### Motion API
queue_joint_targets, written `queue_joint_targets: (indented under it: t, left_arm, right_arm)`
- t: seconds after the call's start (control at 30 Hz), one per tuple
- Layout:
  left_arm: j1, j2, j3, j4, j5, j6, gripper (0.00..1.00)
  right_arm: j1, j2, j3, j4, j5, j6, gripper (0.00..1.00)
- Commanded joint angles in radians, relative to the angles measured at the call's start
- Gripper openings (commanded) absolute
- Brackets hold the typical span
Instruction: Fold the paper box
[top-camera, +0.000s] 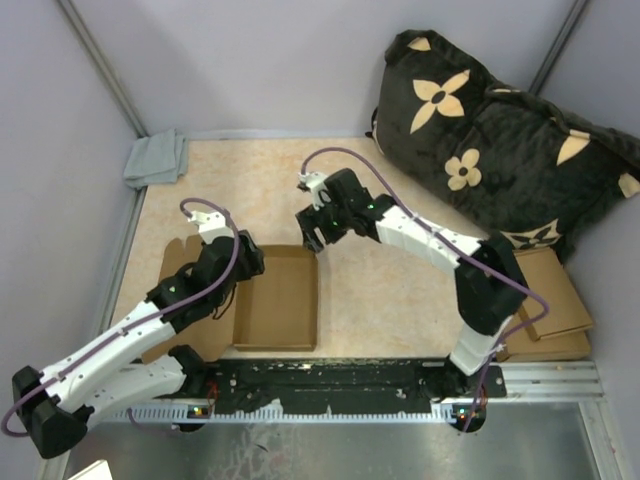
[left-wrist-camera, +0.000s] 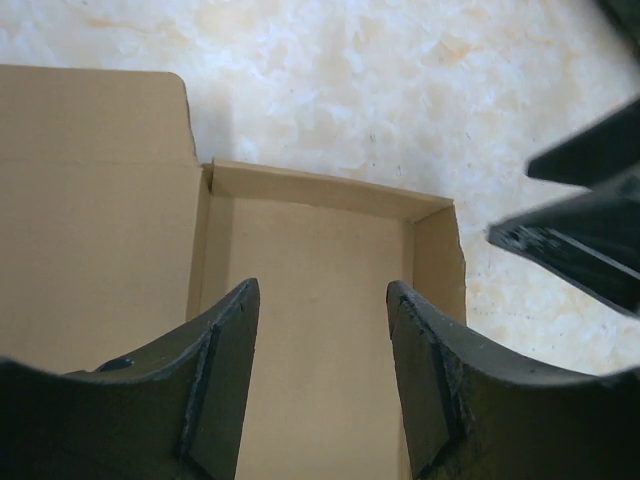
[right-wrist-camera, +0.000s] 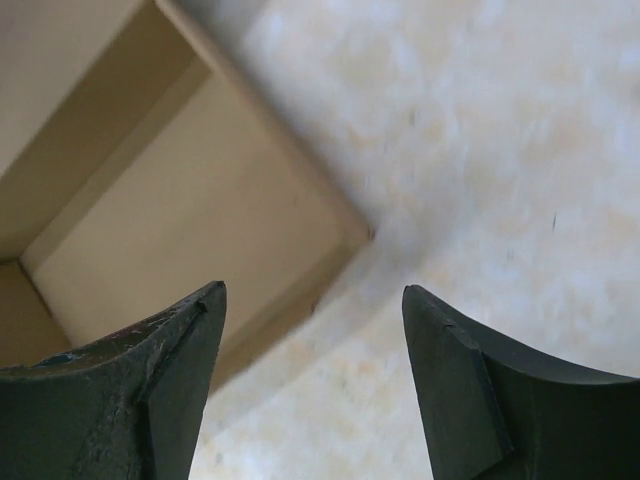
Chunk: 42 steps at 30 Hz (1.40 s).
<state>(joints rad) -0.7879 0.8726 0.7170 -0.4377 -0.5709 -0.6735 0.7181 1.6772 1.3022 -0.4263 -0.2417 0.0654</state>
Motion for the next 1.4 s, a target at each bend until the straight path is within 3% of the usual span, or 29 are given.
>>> queue_joint_targets:
  t: [0.0,0.23,0.5,0.57,0.67,0.77,0.83,1.1,1.23,1.27,1.3,1.37]
  left_arm:
    - [0.006,-0.058,-0.01,-0.036,-0.056,-0.02,0.6]
    - [0.006,-0.092,-0.022,-0.101,-0.075,-0.057,0.6]
    - [0.006,-0.101,-0.028,-0.085,-0.085,-0.049,0.6]
    - [0.006,-0.093,-0.031,-0.075,-0.081,-0.046,0.6]
    - [0.006,-0.072,-0.03,-0.061,-0.067,-0.042,0.6]
    - [0.006,-0.036,-0.025,-0.043,-0.051,-0.034,0.6]
    - [0.006,-0.011,-0.021,-0.029,-0.041,-0.03,0.6]
    - [0.012,0.147,0.012,0.021,-0.055,0.004,0.61]
    - [0.082,0.266,0.062,0.015,-0.036,0.022,0.64]
    - [0.111,0.293,0.07,0.017,-0.017,0.029,0.64]
    - [0.142,0.314,0.077,0.024,0.007,0.036,0.64]
    - [0.196,0.342,0.083,0.053,0.073,0.062,0.64]
  right_arm:
    - [0.021,0.124,0.156,0.167,-0.089,-0.12,0.71]
    - [0.066,0.325,0.305,0.136,-0.152,-0.132,0.71]
    - [0.084,0.388,0.284,0.139,-0.095,-0.1,0.66]
    - [0.083,0.404,0.295,0.12,-0.019,-0.071,0.58]
    - [0.065,0.42,0.296,0.081,0.093,0.012,0.29]
    - [0.009,0.381,0.224,0.072,0.149,0.139,0.15]
    - [-0.039,0.327,0.138,0.08,0.155,0.201,0.12]
    - [-0.089,0.018,-0.262,0.118,0.256,0.25,0.11]
    - [-0.077,-0.124,-0.407,0.085,0.304,0.316,0.12]
    - [-0.073,-0.154,-0.449,0.083,0.298,0.336,0.17]
    - [-0.066,-0.199,-0.472,0.084,0.294,0.352,0.32]
    - [-0.058,-0.258,-0.507,0.083,0.28,0.385,0.44]
